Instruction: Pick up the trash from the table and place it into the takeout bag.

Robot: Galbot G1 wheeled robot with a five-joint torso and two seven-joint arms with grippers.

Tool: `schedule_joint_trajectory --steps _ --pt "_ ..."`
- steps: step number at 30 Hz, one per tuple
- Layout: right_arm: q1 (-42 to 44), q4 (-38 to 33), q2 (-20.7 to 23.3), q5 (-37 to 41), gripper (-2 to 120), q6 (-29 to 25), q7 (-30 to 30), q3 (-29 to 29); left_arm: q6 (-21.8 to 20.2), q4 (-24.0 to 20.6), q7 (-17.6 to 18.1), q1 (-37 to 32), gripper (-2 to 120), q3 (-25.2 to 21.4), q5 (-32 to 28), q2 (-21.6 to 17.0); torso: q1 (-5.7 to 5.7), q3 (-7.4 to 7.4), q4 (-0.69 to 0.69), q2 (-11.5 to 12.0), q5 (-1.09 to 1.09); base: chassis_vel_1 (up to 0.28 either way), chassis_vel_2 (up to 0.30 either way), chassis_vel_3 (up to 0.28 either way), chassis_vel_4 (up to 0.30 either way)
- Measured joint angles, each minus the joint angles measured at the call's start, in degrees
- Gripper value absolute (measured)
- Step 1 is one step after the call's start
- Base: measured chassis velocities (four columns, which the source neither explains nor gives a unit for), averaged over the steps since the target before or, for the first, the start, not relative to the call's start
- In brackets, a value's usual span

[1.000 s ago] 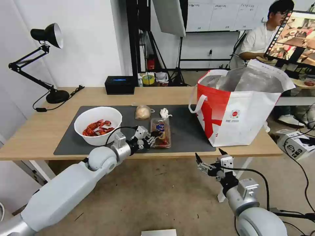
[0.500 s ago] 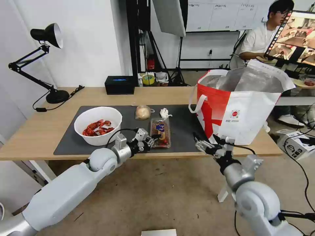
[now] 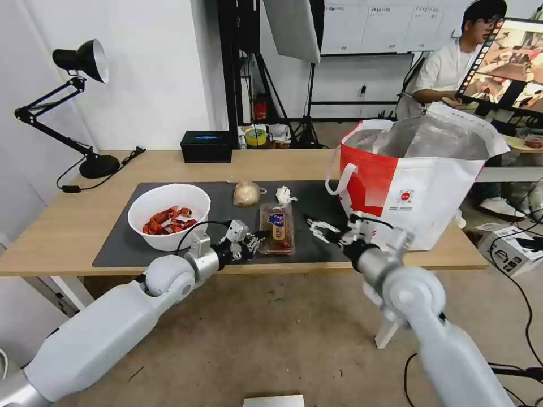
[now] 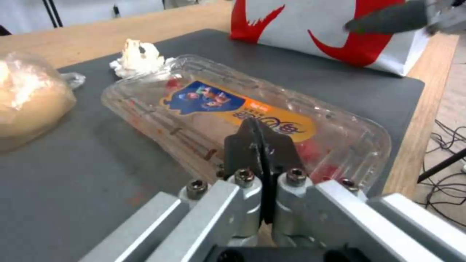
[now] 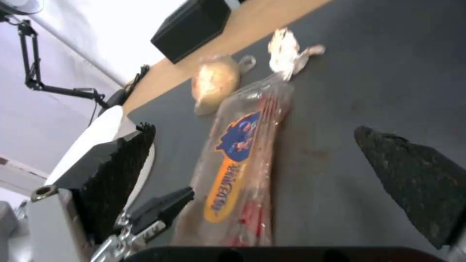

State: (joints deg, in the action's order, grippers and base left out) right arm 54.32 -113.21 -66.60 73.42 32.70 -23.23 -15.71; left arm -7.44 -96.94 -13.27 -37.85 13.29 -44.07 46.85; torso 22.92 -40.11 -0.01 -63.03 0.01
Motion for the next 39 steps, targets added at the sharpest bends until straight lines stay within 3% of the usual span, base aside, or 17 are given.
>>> schedule_joint_trajectory --steps 6,15,39 --pt "-5.8 5.6 -2.0 6.7 100 2.8 -5.4 2.1 0.1 -0.5 0.0 -0.2 0 0.0 -0.1 0.0 0.00 0.00 0.01 0.0 0.00 0.000 0.000 0.000 0.000" --pt "-12.8 12.3 -3.8 11.0 100 8.5 -8.6 4.4 0.3 -1.4 -0.1 -1.3 0 0.0 -0.1 -0.4 0.00 0.00 0.01 0.0 0.00 0.000 0.000 0.000 0.000" --pt "-17.7 18.6 -7.3 12.7 100 8.8 -12.6 9.1 1.3 -2.4 -0.1 -2.4 0 -0.4 -0.6 -0.9 0.00 0.00 0.01 0.0 -0.01 0.000 0.000 0.000 0.000"
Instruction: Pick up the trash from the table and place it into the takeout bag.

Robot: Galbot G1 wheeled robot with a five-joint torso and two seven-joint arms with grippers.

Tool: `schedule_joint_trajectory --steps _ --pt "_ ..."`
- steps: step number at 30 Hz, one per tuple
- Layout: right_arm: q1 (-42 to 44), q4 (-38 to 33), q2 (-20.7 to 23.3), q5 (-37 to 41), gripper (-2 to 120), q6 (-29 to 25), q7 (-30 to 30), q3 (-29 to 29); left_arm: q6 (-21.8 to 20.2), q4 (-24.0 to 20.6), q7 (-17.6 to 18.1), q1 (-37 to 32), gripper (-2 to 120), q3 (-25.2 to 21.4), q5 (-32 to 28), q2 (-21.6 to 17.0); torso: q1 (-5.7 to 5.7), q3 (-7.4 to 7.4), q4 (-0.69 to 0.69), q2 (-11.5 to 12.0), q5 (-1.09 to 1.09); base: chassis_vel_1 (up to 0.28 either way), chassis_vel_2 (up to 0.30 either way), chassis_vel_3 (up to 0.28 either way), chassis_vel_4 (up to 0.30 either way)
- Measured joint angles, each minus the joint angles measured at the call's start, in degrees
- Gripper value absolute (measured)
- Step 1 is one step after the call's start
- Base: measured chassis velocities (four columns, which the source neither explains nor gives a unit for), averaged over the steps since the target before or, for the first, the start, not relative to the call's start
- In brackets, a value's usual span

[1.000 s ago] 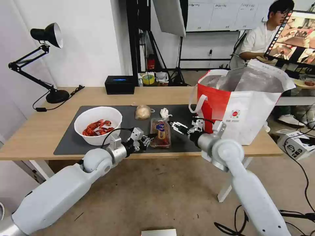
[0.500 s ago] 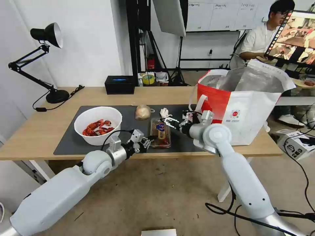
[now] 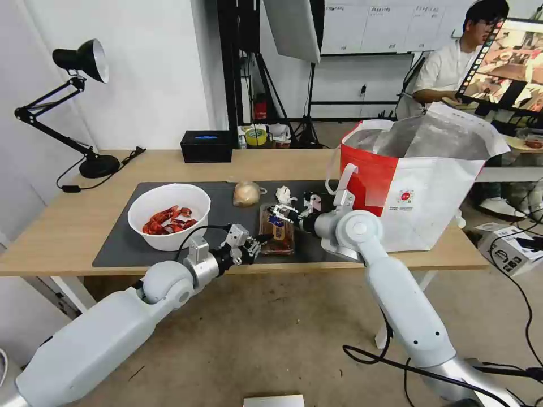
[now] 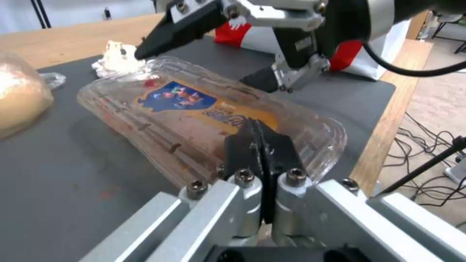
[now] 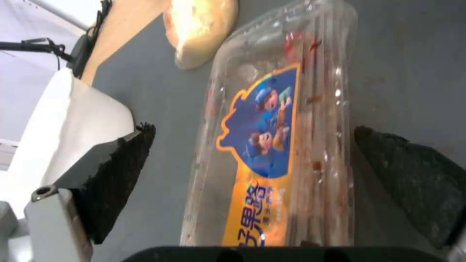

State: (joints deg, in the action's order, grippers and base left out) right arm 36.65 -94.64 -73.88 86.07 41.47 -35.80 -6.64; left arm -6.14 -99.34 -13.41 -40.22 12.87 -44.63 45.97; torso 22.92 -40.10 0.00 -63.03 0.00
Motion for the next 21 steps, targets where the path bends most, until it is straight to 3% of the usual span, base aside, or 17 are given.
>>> schedule_joint_trajectory --steps 21 --pt "-1.9 2.7 -1.0 0.5 100 -0.1 0.2 2.3 0.5 0.0 0.1 -0.2 0 0.2 -0.1 0.8 0.00 0.00 0.00 0.0 0.00 0.000 0.000 0.000 0.000"
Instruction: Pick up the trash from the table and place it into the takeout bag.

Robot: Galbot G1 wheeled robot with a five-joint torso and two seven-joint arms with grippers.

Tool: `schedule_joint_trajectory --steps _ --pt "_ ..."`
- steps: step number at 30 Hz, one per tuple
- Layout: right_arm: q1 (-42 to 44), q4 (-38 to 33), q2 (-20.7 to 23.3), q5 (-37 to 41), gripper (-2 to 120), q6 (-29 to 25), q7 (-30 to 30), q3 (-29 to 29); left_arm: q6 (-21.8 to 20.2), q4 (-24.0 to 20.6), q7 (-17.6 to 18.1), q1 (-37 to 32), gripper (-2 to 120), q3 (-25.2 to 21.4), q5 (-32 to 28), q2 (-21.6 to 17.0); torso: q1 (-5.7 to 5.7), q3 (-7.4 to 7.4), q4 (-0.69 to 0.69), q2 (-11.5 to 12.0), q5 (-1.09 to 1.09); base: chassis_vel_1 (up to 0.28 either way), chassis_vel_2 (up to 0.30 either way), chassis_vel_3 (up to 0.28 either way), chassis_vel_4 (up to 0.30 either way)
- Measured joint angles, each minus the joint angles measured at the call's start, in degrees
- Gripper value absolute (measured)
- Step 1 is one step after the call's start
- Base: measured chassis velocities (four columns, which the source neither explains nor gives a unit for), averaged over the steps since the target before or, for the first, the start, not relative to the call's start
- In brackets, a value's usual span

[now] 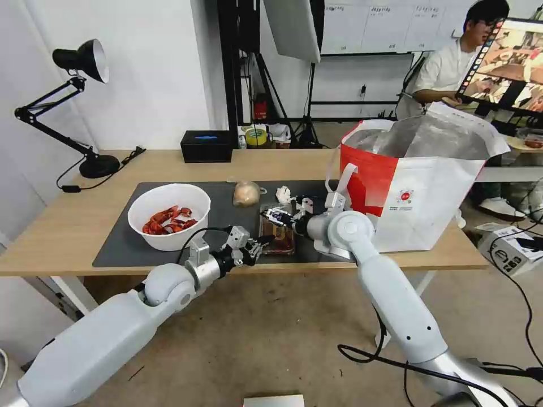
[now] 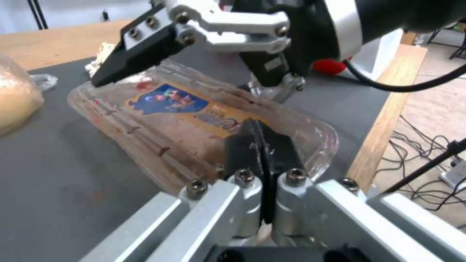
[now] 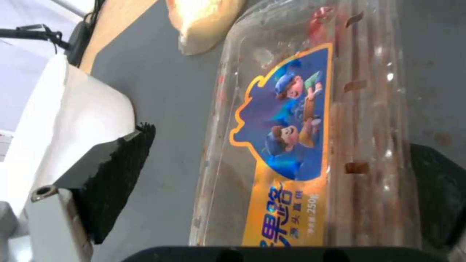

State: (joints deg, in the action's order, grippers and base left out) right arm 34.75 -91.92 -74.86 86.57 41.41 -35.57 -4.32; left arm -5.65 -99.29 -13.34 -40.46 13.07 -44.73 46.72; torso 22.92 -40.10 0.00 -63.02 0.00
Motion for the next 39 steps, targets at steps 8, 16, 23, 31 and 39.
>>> schedule_joint_trajectory --steps 8,16,23,31,39 --pt "0.0 0.7 0.1 0.1 84 0.0 0.3 0.9 0.0 -0.1 0.1 0.2 0 0.2 0.0 0.1 0.00 0.00 0.01 0.0 0.00 0.000 0.000 0.000 0.000" --pt "-0.1 1.2 0.4 0.1 56 0.0 0.3 1.0 0.1 -0.3 0.1 0.1 0 0.1 -0.2 -0.1 0.00 0.00 0.00 0.0 0.00 0.000 0.000 0.000 0.000" --pt "-0.1 1.5 0.8 0.3 28 0.0 0.2 0.6 0.3 0.0 0.2 0.5 0 0.3 -0.6 -0.9 0.00 0.00 0.00 0.0 0.00 0.000 0.000 0.000 0.000" --pt "0.1 1.4 1.2 0.0 1 -0.1 1.4 0.1 0.4 -1.0 0.2 -0.3 0 -0.7 -1.0 -1.3 0.00 0.00 0.00 0.0 0.00 0.000 0.000 0.000 0.000" --pt "1.6 -0.7 1.3 -1.6 0 -0.4 3.4 -1.0 1.3 -3.4 -0.2 -6.5 0 -8.0 -2.4 -3.5 0.00 0.00 0.01 0.0 0.00 0.000 0.000 0.000 0.000"
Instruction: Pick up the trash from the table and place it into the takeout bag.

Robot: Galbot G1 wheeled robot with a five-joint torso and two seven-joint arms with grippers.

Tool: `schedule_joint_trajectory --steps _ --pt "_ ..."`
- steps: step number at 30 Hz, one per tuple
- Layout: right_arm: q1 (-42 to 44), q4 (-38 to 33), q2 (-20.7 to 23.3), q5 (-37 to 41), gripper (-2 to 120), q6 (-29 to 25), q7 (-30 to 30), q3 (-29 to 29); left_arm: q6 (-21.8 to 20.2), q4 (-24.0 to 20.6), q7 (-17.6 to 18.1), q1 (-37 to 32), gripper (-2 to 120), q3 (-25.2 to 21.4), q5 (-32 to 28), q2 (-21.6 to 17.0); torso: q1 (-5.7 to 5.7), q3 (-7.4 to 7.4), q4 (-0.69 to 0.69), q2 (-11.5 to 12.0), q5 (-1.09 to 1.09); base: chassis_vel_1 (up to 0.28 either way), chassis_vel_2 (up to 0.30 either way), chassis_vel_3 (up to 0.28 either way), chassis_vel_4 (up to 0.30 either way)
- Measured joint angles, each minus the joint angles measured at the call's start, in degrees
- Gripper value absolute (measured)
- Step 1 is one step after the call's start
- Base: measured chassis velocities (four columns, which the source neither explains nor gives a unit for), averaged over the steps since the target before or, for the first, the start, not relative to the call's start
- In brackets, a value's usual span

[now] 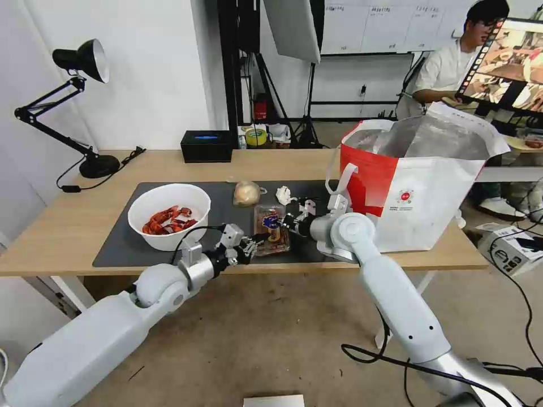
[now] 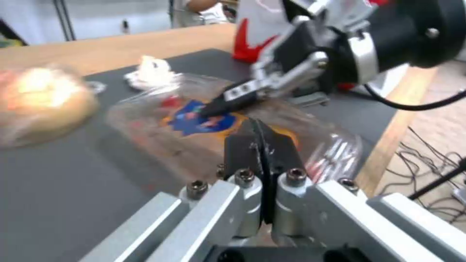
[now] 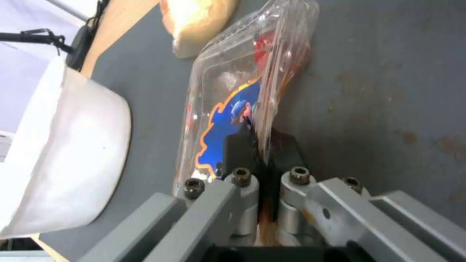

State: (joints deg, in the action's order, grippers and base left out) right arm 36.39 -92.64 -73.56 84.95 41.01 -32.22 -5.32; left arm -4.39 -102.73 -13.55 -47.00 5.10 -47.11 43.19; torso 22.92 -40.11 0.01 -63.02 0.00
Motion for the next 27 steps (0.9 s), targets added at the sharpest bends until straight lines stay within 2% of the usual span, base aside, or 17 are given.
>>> schedule_joint_trajectory --steps 3,4,6,7,9,10,12,16,18,19,21,22,25,26,27 --pt "0.7 -1.1 0.3 -1.0 0 -1.2 1.7 -0.6 0.3 -2.7 -1.0 -6.7 1 -7.4 -1.4 -1.4 0.00 0.01 -0.02 0.0 0.00 0.000 0.000 0.000 0.000" --pt "0.7 -1.1 0.3 -1.0 0 -1.2 1.7 -0.6 0.3 -2.7 -1.0 -6.7 1 -7.4 -1.4 -1.4 0.00 0.01 -0.02 0.0 0.00 0.000 0.000 0.000 0.000" --pt "0.9 -2.2 0.8 -1.1 0 -1.9 2.3 -1.0 0.7 -4.4 -1.6 -10.6 11 -10.8 -1.5 -2.0 0.00 0.01 -0.02 0.0 0.00 0.000 0.000 0.000 0.000" --pt "0.9 -2.2 0.8 -1.1 0 -1.9 2.3 -1.0 0.7 -4.4 -1.6 -10.6 11 -10.8 -1.5 -2.0 0.00 0.01 -0.02 0.0 0.00 0.000 0.000 0.000 0.000" --pt "1.2 -4.7 1.8 -1.1 0 -3.4 2.8 -1.5 1.6 -6.1 -2.2 -15.0 21 -13.8 -1.2 -2.0 0.00 0.00 -0.01 0.0 0.00 0.000 0.000 0.000 0.000" --pt "1.2 -4.7 1.8 -1.1 0 -3.4 2.8 -1.5 1.6 -6.1 -2.2 -15.0 21 -13.8 -1.2 -2.0 0.00 0.00 -0.01 0.0 0.00 0.000 0.000 0.000 0.000" --pt "1.7 -9.4 3.2 -1.1 0 -5.9 3.9 -2.3 3.6 -7.1 -3.5 -20.3 33 -17.1 0.2 -0.3 0.00 0.00 -0.01 0.0 0.00 0.000 0.000 0.000 0.000" --pt "1.9 -12.2 4.0 -1.1 0 -7.6 4.8 -2.9 4.7 -7.4 -4.0 -22.3 40 -18.3 0.6 0.8 -0.01 0.01 -0.01 0.0 0.00 0.000 0.000 0.000 0.000" --pt "1.8 -16.9 5.8 -1.0 0 -10.6 5.7 -4.2 6.0 -7.8 -4.8 -24.6 53 -19.9 0.9 2.1 -0.01 0.01 0.00 0.0 0.00 0.000 0.000 0.000 0.000" --pt "1.8 -16.9 5.8 -1.0 0 -10.6 5.7 -4.2 6.0 -7.8 -4.8 -24.6 53 -19.9 0.9 2.1 -0.01 0.01 0.00 0.0 0.00 0.000 0.000 0.000 0.000" --pt "0.7 -20.6 8.1 -1.0 0 -13.8 5.8 -5.7 6.2 -8.6 -4.9 -26.5 66 -21.8 1.0 2.9 -0.01 0.01 0.00 0.0 -0.01 0.000 0.000 0.000 0.000" --pt "0.7 -20.6 8.1 -1.0 0 -13.8 5.8 -5.7 6.2 -8.6 -4.9 -26.5 66 -21.8 1.0 2.9 -0.01 0.01 0.00 0.0 -0.01 0.000 0.000 0.000 0.000" --pt "-1.3 -24.0 12.0 -1.0 0 -17.0 4.3 -7.8 6.1 -9.4 -4.9 -28.9 81 -23.7 2.1 3.4 0.00 0.01 -0.01 0.0 -0.01 0.000 0.000 0.000 0.000" --pt "-1.3 -24.0 12.0 -1.0 0 -17.0 4.3 -7.8 6.1 -9.4 -4.9 -28.9 81 -23.7 2.1 3.4 0.00 0.01 -0.01 0.0 -0.01 0.000 0.000 0.000 0.000" --pt "-1.8 -24.4 13.1 -1.2 0 -17.6 3.9 -8.3 6.1 -9.7 -4.9 -29.5 85 -24.0 2.3 3.6 -0.01 0.01 0.00 0.0 -0.01 0.000 0.000 0.000 0.000"
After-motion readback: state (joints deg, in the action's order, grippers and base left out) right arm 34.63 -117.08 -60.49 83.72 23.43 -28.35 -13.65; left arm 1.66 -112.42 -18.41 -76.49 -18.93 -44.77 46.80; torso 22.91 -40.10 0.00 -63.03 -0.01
